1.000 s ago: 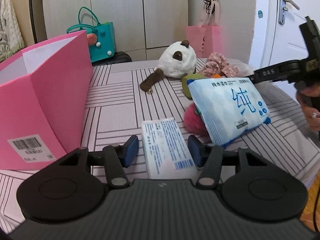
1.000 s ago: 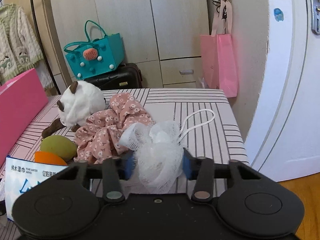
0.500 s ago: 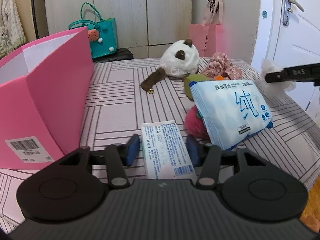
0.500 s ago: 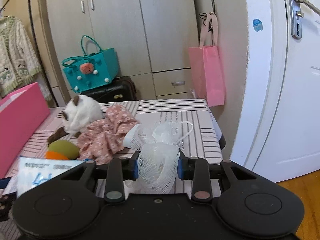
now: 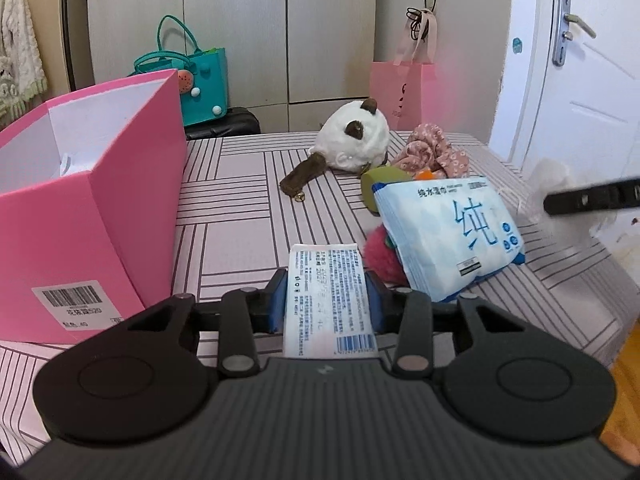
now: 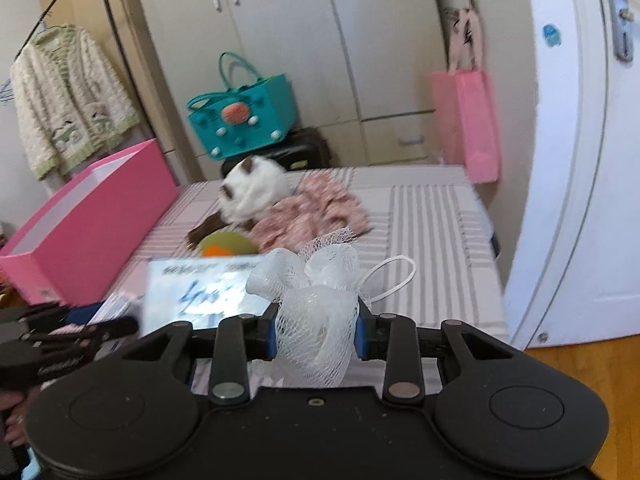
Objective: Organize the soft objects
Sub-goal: 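Lift the bath puff with the right tool while the left tool grasps the small white box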
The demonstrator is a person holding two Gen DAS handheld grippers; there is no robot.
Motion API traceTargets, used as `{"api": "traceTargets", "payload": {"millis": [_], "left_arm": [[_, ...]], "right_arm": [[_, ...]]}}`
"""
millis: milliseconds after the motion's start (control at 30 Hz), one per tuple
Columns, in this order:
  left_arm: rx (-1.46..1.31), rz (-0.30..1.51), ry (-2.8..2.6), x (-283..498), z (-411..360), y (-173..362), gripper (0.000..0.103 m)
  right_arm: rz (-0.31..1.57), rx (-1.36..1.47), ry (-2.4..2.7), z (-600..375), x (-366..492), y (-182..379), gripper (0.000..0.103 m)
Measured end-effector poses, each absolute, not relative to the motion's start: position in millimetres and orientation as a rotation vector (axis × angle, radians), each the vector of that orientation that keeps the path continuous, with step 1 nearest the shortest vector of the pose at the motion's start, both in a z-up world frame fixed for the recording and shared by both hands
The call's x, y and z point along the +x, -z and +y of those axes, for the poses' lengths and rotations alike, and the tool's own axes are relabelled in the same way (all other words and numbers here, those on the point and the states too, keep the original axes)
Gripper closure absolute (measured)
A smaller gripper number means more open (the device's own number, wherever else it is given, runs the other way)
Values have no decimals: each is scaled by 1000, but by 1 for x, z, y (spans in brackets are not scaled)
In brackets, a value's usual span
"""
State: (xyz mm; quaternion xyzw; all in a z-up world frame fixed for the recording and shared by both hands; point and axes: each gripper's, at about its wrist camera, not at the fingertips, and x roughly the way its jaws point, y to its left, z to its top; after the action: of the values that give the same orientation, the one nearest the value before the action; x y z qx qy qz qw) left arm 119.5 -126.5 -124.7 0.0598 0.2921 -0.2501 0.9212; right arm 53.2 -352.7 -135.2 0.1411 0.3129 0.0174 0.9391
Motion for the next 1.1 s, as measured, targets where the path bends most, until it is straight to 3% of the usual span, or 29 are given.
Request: {"api": "traceTargets", "payload": {"millis": [1100], "left_arm": [[184,888,635,105,-33,69,65]], "right_arm": [[923,300,-548,-224,57,95,65]]}}
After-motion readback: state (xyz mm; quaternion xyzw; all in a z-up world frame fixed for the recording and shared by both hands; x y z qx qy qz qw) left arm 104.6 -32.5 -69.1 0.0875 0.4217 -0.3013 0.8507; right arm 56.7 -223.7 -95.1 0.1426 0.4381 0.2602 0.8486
